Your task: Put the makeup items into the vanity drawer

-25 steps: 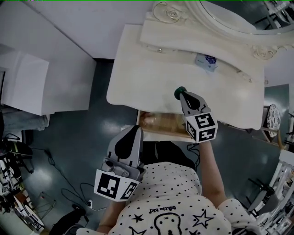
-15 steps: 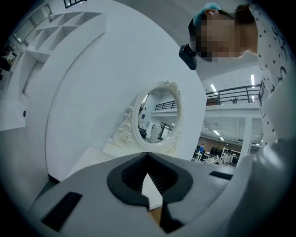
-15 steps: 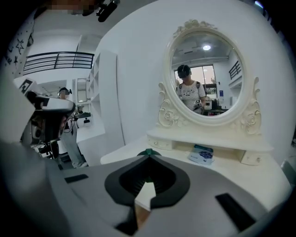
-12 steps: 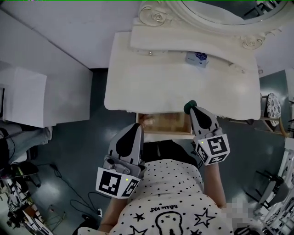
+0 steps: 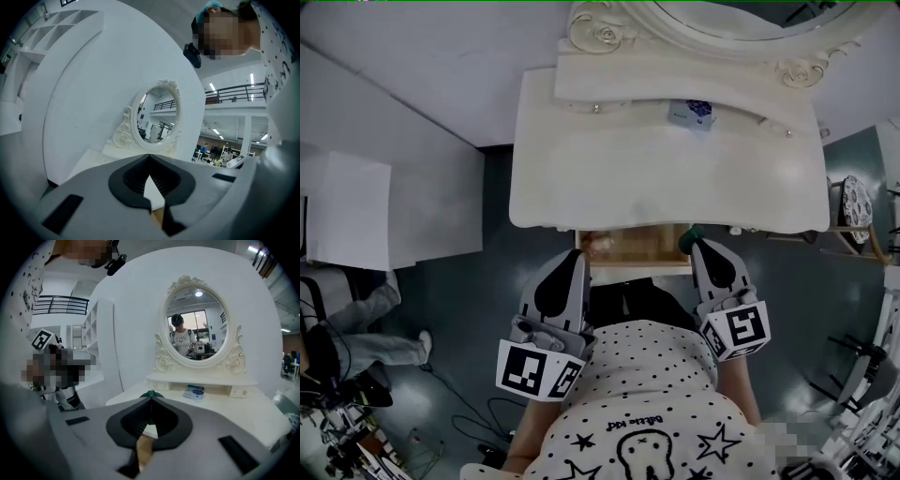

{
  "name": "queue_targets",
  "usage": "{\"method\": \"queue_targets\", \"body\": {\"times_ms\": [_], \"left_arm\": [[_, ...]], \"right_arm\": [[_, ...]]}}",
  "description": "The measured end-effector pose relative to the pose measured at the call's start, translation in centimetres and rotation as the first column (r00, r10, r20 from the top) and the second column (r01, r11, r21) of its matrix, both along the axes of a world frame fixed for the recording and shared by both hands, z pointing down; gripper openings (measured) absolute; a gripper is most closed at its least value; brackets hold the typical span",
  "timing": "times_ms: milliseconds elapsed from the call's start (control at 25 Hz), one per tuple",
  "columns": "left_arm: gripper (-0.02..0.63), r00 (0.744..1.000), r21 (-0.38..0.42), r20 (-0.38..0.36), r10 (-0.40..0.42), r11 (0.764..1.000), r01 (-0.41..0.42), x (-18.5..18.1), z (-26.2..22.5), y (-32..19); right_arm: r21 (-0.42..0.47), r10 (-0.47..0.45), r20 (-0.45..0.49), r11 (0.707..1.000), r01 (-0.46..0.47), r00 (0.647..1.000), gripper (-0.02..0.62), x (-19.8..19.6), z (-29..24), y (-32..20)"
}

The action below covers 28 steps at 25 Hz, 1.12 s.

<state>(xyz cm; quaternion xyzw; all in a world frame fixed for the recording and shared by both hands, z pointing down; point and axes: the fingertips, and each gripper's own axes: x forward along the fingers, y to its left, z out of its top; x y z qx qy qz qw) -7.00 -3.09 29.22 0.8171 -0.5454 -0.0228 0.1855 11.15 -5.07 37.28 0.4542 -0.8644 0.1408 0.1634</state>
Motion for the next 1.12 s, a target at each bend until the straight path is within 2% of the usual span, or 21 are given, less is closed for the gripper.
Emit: {"method": "queue_targets", "body": {"times_ms": [400, 1120], "left_arm": [[-0.003, 1.000, -0.004, 0.002, 0.016, 1.000, -0.016, 0.1, 0.2, 0.9], [-0.003, 1.000, -0.019, -0.001, 0.022, 1.000, -0.022, 0.7, 0.5, 1.7]], "right_arm": [[-0.016, 0.025, 0.055, 1.000, -0.024, 0.998, 0.009, -0.2, -0.7, 2.5], [-0.043, 0.028, 0.057, 0.999, -0.025, 0.998, 0.008, 0.2, -0.3, 3.9]]}}
